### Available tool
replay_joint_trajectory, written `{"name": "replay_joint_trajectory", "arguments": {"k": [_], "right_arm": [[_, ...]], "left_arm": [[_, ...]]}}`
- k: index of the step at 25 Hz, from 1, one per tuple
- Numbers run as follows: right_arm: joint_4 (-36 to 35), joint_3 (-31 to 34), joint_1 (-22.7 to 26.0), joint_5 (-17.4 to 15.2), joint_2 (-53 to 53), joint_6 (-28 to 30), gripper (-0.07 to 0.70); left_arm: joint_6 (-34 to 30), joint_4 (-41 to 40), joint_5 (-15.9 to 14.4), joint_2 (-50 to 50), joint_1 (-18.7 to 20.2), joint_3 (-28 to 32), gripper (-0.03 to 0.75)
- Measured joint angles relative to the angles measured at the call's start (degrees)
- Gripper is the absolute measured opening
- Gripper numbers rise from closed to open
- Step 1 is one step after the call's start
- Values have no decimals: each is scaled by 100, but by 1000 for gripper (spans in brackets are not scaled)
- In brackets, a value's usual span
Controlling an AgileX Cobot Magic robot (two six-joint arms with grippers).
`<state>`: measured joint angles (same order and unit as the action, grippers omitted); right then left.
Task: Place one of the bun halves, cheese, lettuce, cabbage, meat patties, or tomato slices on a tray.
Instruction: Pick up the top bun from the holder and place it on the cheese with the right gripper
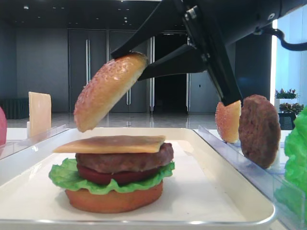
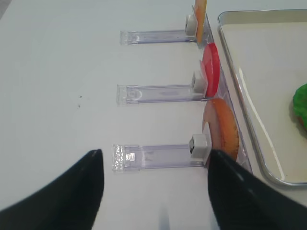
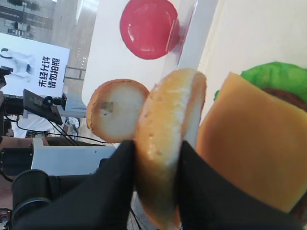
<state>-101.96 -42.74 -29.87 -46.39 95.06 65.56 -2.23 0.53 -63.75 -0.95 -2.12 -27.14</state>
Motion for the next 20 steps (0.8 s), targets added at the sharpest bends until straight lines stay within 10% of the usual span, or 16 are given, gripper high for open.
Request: {"name": "replay_joint_trajectory", "arguments": {"k": [20], "right_arm": [[-57, 0, 0, -184, 266, 0, 219]], "left_arm": [[-2, 0, 0, 0, 0, 0, 517]]}}
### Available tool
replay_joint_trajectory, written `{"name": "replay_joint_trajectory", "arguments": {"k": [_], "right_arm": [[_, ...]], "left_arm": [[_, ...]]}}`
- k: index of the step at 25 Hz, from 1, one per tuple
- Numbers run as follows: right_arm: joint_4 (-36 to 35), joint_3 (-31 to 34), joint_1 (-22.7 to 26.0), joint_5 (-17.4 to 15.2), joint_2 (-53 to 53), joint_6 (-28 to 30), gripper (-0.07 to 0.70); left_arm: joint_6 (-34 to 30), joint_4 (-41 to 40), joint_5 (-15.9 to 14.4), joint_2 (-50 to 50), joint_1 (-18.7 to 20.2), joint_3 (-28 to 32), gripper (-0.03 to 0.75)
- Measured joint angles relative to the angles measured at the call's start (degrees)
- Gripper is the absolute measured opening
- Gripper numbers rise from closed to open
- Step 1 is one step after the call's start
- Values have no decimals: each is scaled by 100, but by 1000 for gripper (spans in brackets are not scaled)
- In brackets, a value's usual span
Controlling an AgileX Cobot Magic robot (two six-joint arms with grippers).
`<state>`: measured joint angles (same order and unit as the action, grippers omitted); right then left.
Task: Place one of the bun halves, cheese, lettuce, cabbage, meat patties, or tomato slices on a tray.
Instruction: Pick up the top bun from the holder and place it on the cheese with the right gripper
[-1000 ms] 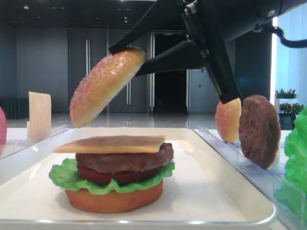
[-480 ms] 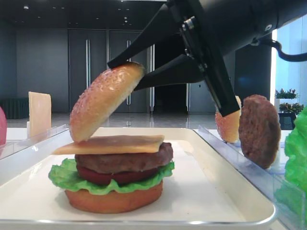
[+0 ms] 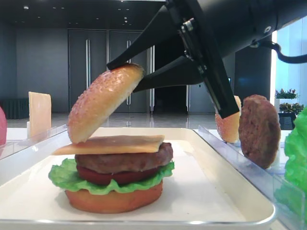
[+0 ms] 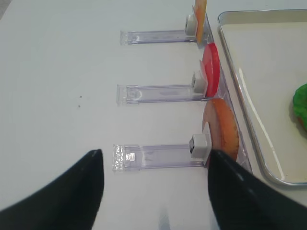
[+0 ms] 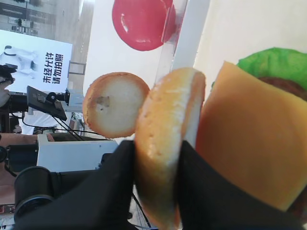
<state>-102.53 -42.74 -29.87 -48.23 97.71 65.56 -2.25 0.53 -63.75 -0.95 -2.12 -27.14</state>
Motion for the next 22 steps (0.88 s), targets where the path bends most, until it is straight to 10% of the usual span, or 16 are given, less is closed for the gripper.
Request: {"name": "replay_joint_trajectory", "arguments": {"k": [22], "right_arm": [[146, 0, 0, 220, 7, -86, 340]], "left_arm": [[0, 0, 0, 0, 0, 0, 517]]}}
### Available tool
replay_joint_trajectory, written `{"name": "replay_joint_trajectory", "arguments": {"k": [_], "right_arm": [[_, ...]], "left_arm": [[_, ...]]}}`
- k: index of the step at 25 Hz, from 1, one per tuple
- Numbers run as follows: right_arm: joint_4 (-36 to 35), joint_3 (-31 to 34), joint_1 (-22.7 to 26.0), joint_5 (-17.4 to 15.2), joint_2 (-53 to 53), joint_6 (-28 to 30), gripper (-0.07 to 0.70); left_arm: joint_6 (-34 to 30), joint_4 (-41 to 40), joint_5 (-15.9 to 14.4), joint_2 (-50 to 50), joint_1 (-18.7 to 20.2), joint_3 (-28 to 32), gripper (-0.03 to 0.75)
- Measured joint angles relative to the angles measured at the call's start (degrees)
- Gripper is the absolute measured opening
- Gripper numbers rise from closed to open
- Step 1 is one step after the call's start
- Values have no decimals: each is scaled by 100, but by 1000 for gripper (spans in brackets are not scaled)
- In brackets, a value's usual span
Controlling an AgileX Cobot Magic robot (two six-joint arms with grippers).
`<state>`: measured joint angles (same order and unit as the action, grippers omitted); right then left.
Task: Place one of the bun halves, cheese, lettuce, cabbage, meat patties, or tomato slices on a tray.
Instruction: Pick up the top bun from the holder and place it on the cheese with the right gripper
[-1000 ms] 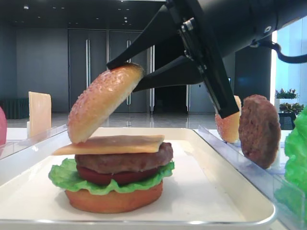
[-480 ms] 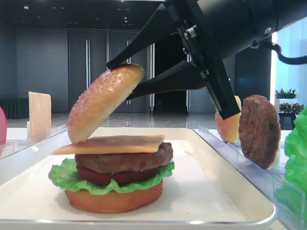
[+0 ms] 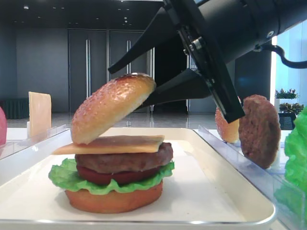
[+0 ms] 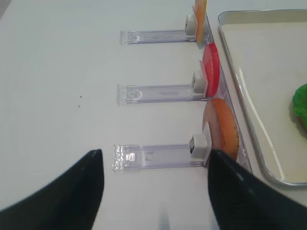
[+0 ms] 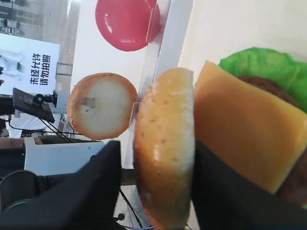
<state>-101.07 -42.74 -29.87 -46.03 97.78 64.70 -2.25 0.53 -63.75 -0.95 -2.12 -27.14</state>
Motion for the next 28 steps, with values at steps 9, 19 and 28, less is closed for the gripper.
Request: {"name": "replay_joint_trajectory", "arguments": {"k": [9, 19, 28], "right_arm": [[81, 0, 0, 101, 0, -122, 459], [1155, -9, 0, 814, -454, -1030, 486], [1708, -156, 0, 958, -619, -1463, 486]], "left_arm": [[-7, 0, 0, 0, 0, 0, 517], [-29, 0, 0, 0, 0, 0, 517], [-33, 0, 0, 0, 0, 0, 517]]}}
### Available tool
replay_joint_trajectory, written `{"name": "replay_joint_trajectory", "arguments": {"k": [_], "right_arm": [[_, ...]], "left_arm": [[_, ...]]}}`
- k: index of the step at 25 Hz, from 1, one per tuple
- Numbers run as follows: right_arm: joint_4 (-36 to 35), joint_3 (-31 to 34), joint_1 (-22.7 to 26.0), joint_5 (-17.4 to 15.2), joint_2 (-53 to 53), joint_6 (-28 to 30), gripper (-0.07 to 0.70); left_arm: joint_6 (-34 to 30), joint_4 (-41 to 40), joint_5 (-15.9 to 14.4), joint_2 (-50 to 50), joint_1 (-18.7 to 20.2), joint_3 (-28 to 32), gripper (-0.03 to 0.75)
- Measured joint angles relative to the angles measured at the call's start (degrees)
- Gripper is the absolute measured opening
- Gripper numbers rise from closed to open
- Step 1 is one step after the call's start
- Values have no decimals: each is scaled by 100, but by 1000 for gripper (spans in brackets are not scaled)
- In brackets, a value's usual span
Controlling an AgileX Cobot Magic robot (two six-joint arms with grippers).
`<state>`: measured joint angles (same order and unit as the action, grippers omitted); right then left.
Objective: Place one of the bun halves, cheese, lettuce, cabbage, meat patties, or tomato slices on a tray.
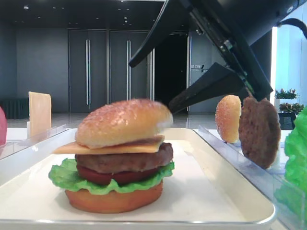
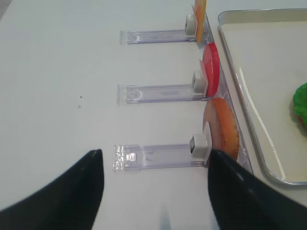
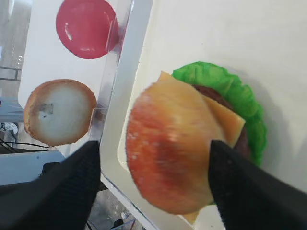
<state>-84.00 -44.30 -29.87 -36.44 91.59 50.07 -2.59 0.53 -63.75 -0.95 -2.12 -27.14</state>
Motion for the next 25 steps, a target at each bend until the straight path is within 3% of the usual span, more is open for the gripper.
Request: {"name": "replay_joint_trajectory", "arguments": {"k": [12, 21, 25], "right_arm": [[1575, -513, 0, -78, -102, -1284, 486], [3578, -1230, 0, -244, -724, -3128, 486], [4377, -1579, 0, -512, -938, -3656, 486]], "left_arm": [[0, 0, 0, 0, 0, 0, 517], [0, 0, 0, 0, 0, 0, 517], [0, 0, 0, 0, 0, 0, 517]]}}
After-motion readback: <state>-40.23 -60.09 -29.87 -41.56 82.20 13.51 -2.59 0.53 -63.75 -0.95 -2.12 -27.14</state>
